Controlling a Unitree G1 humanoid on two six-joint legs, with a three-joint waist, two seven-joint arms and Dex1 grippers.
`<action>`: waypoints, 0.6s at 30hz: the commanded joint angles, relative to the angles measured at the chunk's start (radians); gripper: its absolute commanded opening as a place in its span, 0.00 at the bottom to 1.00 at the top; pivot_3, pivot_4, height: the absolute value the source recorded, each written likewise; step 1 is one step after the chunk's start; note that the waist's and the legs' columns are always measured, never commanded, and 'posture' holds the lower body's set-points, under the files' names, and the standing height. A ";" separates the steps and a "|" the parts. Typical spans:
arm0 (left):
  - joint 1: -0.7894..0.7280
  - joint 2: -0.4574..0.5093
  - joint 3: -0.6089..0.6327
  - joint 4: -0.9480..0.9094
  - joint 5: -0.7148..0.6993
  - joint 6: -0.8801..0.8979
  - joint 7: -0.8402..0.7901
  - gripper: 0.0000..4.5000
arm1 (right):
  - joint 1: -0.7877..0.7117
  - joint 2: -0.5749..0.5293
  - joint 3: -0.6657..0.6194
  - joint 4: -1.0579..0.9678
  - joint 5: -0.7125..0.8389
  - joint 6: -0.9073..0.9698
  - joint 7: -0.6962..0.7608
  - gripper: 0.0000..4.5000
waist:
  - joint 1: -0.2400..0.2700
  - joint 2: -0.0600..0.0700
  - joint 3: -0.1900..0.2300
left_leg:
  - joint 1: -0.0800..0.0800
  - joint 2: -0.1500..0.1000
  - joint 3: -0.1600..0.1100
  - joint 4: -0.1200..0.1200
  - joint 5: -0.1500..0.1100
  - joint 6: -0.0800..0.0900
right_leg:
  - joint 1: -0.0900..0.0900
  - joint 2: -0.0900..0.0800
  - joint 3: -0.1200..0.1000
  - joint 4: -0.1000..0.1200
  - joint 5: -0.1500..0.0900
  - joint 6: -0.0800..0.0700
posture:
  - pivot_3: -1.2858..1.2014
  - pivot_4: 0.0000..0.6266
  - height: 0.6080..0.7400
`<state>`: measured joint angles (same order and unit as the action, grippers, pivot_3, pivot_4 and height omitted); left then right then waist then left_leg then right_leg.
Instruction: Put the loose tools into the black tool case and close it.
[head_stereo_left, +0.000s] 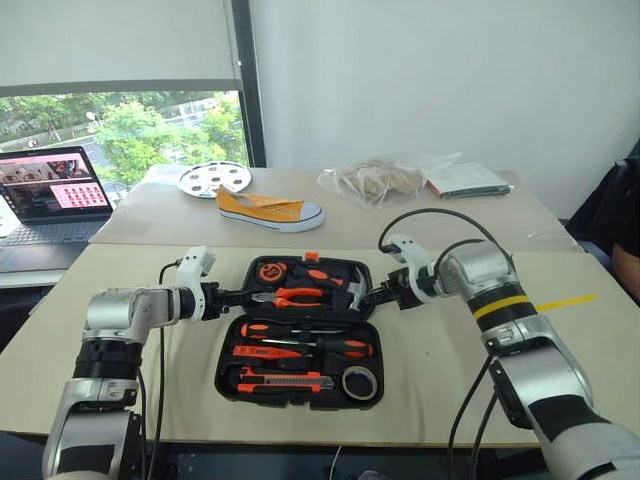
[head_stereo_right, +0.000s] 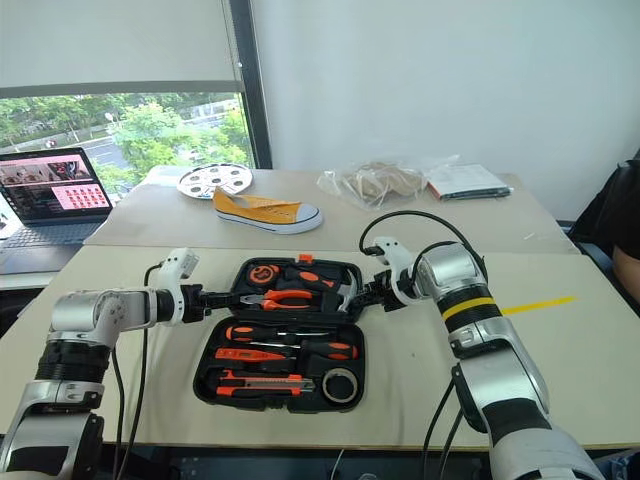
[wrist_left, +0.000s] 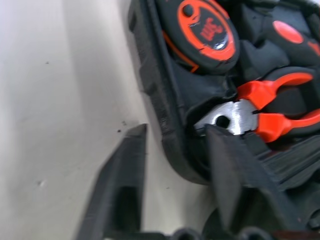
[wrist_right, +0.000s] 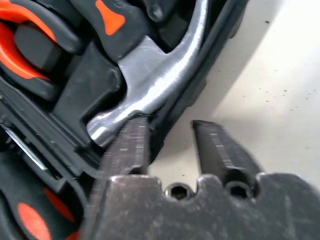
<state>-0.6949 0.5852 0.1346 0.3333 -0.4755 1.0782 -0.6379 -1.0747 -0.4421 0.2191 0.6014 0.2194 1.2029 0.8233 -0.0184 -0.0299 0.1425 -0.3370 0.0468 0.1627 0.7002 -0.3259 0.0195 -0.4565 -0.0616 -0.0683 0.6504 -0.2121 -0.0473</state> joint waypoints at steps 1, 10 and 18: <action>0.017 -0.009 0.061 0.000 -0.009 -0.015 0.032 0.04 | 0.004 0.007 -0.034 0.035 -0.013 -0.012 -0.049 0.00 | -0.001 0.000 0.000 | 0.000 0.000 -0.001 0.000 0.000 0.000 | 0.000 0.000 0.001 0.000 0.001 0.000 | 0.52 0.24 1.00; 0.151 -0.022 0.219 -0.140 -0.089 -0.273 -0.077 0.01 | 0.171 -0.006 -0.115 -0.256 0.035 -0.472 0.080 0.00 | -0.019 0.000 0.000 | 0.000 0.001 -0.001 0.001 0.001 -0.002 | -0.003 -0.001 0.004 0.005 0.001 0.000 | 0.52 0.24 1.00; 0.404 -0.039 0.207 -0.320 0.004 -0.857 -0.290 0.01 | 0.380 -0.098 -0.073 -0.344 -0.118 -1.152 0.107 0.00 | -0.024 0.000 0.001 | -0.004 0.001 0.003 -0.006 0.002 -0.003 | -0.006 0.001 0.002 -0.003 0.001 0.000 | 0.52 0.24 1.00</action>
<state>-0.3144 0.5292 0.3222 0.1060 -0.4970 0.4059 -0.8587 -0.7163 -0.4954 0.1452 0.3046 0.1554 0.2588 0.9058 -0.0423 -0.0302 0.1438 -0.3410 0.0481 0.1671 0.6942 -0.3243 0.0164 -0.4630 -0.0605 -0.0672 0.6469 -0.2110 -0.0475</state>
